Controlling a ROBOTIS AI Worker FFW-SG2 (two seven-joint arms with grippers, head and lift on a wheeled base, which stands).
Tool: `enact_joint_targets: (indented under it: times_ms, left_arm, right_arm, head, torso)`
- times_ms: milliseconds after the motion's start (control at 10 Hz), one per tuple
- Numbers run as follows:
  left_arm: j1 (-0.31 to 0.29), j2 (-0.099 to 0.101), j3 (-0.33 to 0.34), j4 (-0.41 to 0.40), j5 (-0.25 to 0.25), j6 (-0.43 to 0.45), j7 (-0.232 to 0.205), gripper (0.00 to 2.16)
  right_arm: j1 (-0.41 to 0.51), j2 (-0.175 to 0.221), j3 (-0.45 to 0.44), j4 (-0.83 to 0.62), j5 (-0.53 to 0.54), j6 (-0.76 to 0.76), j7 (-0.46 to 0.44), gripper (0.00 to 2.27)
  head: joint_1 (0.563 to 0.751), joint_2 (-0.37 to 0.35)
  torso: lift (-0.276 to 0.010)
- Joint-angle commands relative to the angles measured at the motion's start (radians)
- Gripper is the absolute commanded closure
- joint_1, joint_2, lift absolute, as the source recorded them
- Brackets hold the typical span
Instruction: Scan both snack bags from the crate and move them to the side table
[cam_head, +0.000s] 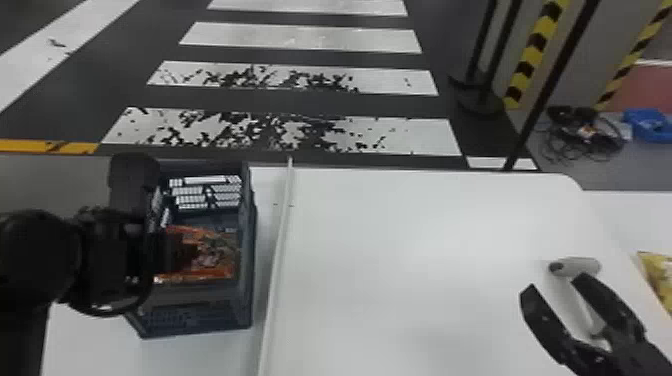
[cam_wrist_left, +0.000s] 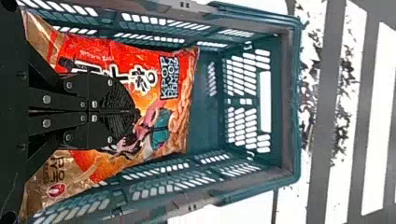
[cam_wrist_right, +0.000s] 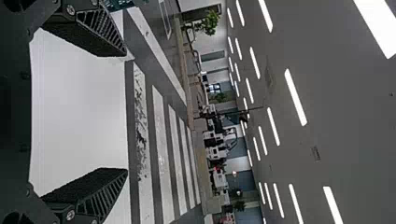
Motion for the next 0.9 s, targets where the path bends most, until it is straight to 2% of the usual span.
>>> enact_joint_targets:
  times_ms: [0,200,300,400,500,600,800]
  left_arm:
    - [0.01,0.0,-0.017,-0.022,-0.016,0.001,-0.002,2.06]
    - [0.016,0.001,-0.026,-0.023,-0.044,0.001,-0.017,2.06]
    - [0.042,0.0,-0.034,-0.025,-0.073,0.001,-0.02,1.87]
    - [0.047,0.001,-0.04,-0.025,-0.074,0.001,0.003,1.46]
    - [0.041,0.001,-0.035,-0.02,-0.073,0.001,-0.006,0.43]
    - [0.03,0.001,-0.027,-0.008,-0.073,0.001,-0.008,0.12]
    - [-0.011,-0.003,-0.021,0.05,-0.071,0.001,-0.017,0.11]
  right_arm:
    - [0.0,-0.001,-0.001,0.012,-0.003,-0.016,0.0,0.11]
    - [0.0,-0.001,-0.004,0.018,-0.018,-0.022,0.0,0.12]
    - [0.0,-0.003,-0.004,0.018,-0.018,-0.025,0.002,0.12]
    - [-0.002,-0.004,-0.004,0.018,-0.018,-0.025,0.002,0.12]
    - [-0.002,-0.006,-0.003,0.018,-0.018,-0.022,0.002,0.12]
    - [-0.002,-0.006,-0.003,0.018,-0.018,-0.022,0.002,0.12]
    - [-0.002,-0.011,-0.004,0.014,-0.021,-0.022,0.003,0.12]
  head:
    - [0.695,-0.039]
    - [0.695,-0.053]
    - [0.695,-0.055]
    - [0.695,-0.056]
    - [0.695,-0.047]
    - [0.695,-0.046]
    - [0.695,-0.041]
  torso:
    - [-0.095]
    - [-0.095]
    - [-0.095]
    - [-0.095]
    - [-0.095]
    - [-0.095]
    - [-0.095]
